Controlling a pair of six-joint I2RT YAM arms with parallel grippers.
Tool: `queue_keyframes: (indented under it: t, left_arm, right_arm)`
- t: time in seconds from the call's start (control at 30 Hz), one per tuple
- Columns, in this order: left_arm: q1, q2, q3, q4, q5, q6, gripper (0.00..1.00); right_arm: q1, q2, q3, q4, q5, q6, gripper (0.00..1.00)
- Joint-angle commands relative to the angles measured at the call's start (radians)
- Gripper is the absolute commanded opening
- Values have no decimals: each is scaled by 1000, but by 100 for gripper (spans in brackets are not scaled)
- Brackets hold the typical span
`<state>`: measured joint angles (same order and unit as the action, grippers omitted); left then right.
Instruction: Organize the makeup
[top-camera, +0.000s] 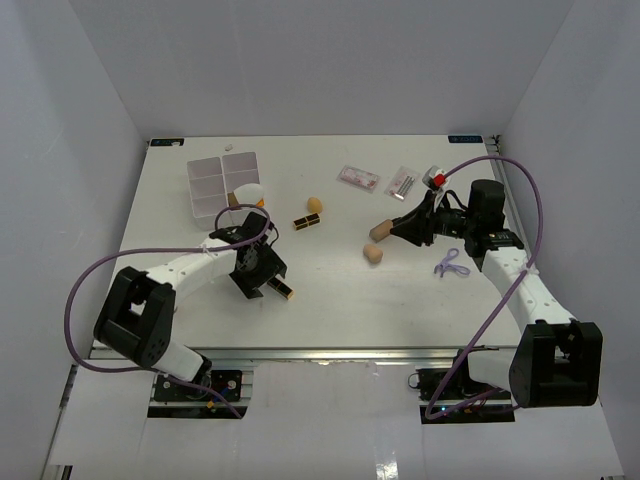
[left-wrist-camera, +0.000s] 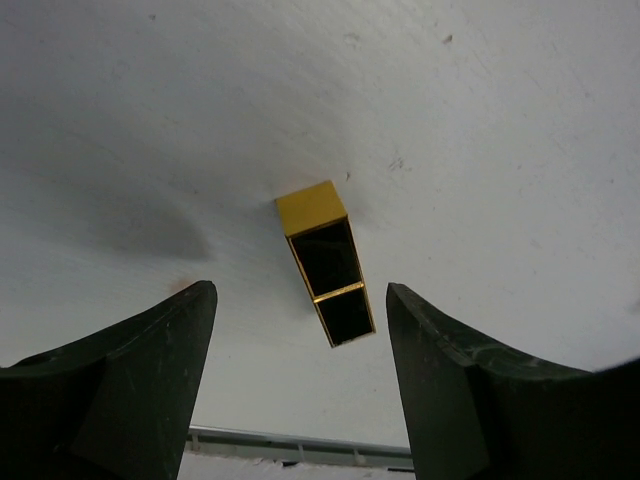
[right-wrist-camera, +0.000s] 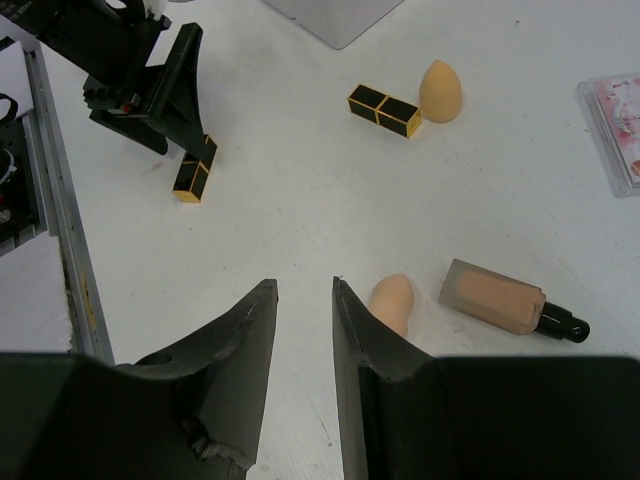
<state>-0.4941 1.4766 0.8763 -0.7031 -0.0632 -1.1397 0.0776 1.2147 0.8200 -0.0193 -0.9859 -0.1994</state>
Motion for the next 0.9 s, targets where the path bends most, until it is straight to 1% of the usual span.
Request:
queue_keyframes:
  t: [0.0,0.17,0.27,0.3,0.37,0.4,0.57,0.7,0.77,0.87]
  left_arm:
    - [-10,58,56,-7,-67,-31,76]
    - [-17,95,65,12,-76,-28,66]
    - [-25,106,57,20,-72,-27,64]
    - [-27,106,54,26,-72,-26,59]
    - [-33,96,42,36,-73,-25,41]
    - [-36,90,38,39,-75,-24,35]
    - [-50,43,15,40,-111,-13,30]
    - [-39,-38,10,24,-163,-12,28]
    - [21,-90,30,17,-169,-13,28]
    - [147,-151,60,41,-121,0,28]
  right_arm:
    - [-14,-34,5,28,-11,10,35]
    - [-21,-38,5,30,-16,13,35]
    - [-23,-40,4,30,-19,14,35]
    - [-24,-40,4,30,-21,14,35]
    - [-25,-42,4,31,-23,15,35]
    - [-25,-43,4,32,-23,15,35]
    - [-32,-48,2,32,-27,17,35]
    - [-35,-50,2,34,-29,21,35]
    - [-36,-50,-2,37,-32,23,35]
    - [-39,-52,-2,41,-34,24,35]
